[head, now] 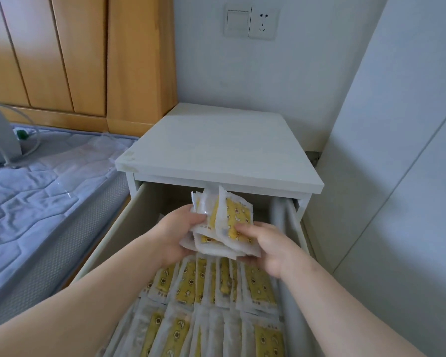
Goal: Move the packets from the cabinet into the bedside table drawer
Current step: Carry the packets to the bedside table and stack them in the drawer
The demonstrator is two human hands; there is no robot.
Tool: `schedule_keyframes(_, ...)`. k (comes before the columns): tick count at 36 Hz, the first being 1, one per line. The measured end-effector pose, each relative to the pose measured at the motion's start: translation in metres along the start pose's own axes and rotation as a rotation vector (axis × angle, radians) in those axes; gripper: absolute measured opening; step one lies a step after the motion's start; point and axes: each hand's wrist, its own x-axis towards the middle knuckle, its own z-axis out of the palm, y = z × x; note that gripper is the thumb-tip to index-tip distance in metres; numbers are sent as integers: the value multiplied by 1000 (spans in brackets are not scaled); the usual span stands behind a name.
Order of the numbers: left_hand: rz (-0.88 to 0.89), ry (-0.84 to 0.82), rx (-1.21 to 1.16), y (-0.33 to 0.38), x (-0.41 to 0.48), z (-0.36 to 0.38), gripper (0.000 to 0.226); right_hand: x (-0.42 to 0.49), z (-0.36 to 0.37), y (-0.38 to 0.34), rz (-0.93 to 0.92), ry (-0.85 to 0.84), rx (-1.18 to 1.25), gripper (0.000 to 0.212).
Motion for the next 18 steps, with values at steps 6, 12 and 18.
schedule_keyframes(6,25,41,84,-6,-5,7,48,-4,1,1,25,-68,70,26)
schedule_keyframes(12,-59,128,-156,-8,-11,13,26,-5,3,3,-58,-29,124,10)
schedule_keyframes(18,-176,-172,-282,0,-24,8,23,-6,0,3,-65,-29,183,12)
